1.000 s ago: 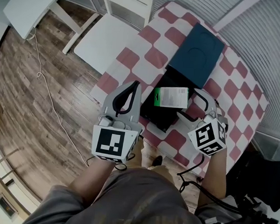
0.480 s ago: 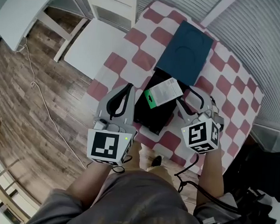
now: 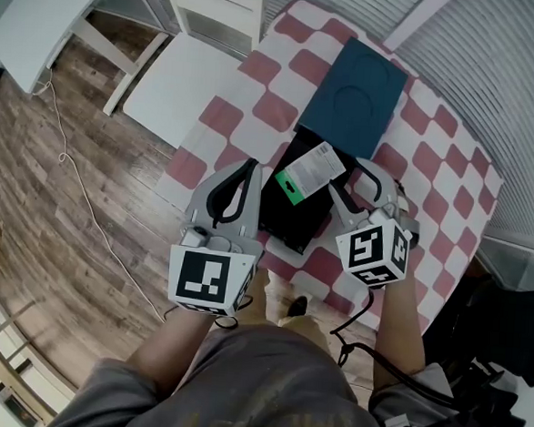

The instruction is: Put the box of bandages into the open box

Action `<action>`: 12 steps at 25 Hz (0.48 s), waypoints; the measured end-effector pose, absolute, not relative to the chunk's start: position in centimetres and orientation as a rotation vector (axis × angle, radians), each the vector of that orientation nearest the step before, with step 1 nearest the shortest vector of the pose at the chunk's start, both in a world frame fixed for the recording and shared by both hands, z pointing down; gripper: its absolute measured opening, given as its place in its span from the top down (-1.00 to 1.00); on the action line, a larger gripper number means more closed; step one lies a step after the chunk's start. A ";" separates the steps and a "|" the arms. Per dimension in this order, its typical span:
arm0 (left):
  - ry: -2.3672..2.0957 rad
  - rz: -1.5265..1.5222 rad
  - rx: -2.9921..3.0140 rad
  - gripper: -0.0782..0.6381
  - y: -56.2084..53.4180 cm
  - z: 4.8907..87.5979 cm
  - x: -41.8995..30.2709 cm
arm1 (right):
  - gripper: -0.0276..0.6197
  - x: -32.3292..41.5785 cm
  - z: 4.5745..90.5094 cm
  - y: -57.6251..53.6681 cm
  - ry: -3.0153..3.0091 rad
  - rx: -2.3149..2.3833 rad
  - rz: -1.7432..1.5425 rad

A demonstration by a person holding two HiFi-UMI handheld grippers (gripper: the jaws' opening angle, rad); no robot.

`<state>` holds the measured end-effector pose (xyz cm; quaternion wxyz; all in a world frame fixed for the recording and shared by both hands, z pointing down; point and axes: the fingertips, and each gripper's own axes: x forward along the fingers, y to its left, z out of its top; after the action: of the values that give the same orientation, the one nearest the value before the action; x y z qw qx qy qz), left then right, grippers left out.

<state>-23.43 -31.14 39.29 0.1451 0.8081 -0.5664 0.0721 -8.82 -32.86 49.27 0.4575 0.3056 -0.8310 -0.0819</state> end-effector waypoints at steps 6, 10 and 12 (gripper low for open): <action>-1.645 0.208 2.355 0.78 -30.3 38.1 -23.2 | 0.12 -8.8 47.5 -31.6 -2.117 0.834 -0.169; -1.659 0.193 2.404 0.78 -28.7 36.2 -21.7 | 0.12 -8.8 44.3 -29.8 -2.238 0.897 -0.109; -1.677 0.176 2.439 0.78 -28.1 34.8 -20.8 | 0.14 -8.7 42.0 -28.9 -2.317 0.948 -0.076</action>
<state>-20.82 -28.10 34.80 0.0881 0.8193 -0.5634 0.0591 -8.73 -28.88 41.99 0.3131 0.3593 -0.8787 -0.0287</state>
